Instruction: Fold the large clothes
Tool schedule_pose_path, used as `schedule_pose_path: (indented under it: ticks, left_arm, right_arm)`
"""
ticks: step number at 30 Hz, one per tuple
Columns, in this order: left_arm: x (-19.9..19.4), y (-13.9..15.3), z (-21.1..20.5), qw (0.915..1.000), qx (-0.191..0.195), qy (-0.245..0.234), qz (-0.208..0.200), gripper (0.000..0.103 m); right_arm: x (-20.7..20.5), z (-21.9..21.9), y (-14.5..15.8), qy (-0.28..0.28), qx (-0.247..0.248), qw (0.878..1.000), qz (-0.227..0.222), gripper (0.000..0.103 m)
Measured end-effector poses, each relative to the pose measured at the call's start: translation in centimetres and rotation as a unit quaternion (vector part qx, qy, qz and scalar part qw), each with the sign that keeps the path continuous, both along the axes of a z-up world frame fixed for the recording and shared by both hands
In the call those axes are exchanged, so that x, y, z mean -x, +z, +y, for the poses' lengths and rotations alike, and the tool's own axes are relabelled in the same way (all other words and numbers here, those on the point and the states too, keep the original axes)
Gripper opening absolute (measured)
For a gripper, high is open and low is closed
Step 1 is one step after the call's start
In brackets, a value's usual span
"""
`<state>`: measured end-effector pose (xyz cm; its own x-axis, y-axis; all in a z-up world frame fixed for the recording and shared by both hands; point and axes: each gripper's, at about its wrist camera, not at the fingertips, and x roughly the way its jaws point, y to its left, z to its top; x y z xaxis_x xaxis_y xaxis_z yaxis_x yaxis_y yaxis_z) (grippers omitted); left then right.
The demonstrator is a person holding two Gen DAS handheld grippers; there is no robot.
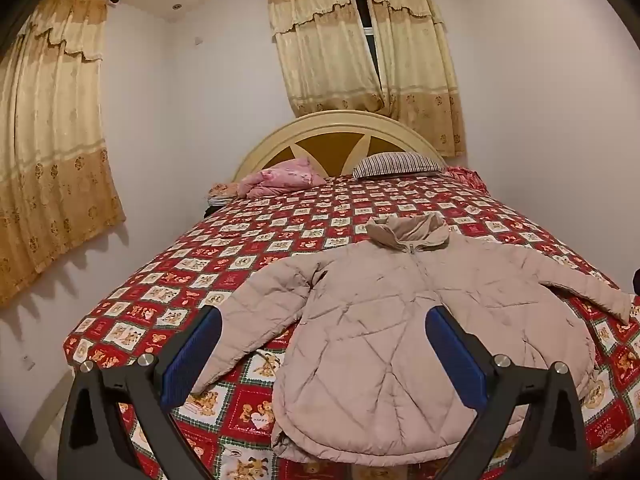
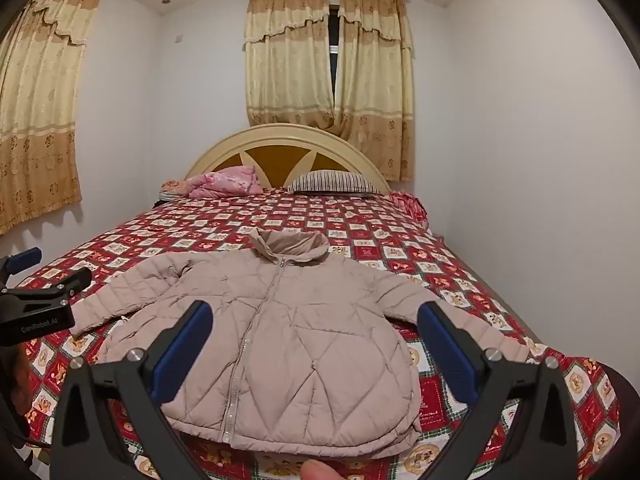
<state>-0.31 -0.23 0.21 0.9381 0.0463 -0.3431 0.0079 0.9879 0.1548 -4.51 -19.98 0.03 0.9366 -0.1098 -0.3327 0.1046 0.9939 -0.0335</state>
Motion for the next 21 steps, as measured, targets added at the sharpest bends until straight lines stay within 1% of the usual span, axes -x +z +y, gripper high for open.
schedule_pose_path:
  ticks: [1,3,5,7,8,9,21]
  left_arm:
    - [-0.2,-0.5,-0.6,1.0,-0.004,-0.001,0.006,0.102]
    - [0.1,0.0,-1.0,1.0,-0.002,-0.001,0.003,0.102]
    - [-0.5,-0.1,-0.9,1.0,0.005,0.0,0.008,0.102]
    - [-0.4,0.0,0.2,0.9998,0.018,0.0,0.004,0.102]
    - [-0.5,0.1,0.4,0.9998,0.018,0.001,0.004,0.102]
    - [-0.6,0.1,0.4,0.9998,0.018,0.002,0.004,0.102]
    - [-0.6,0.2,0.9,0.9998,0.02,0.006,0.002,0.102]
  right_arm:
    - [0.0,0.0,-0.1,0.0,0.0,1.0,0.001,0.103]
    - [-0.1,0.0,-0.3,0.001,-0.001,1.0,0.004,0.103]
    - [-0.2,-0.1,-0.5,0.001,-0.001,1.0,0.006,0.103]
    - [-0.3,-0.3,-0.7,0.001,0.0,1.0,0.008,0.103]
    - [-0.3,-0.4,-0.7,0.001,0.0,1.0,0.009,0.103]
    - [-0.5,-0.3,-1.5,0.001,-0.001,1.0,0.008,0.103]
    - [-0.6,-0.8,-1.6,-0.004,-0.003,1.0,0.011,0.103]
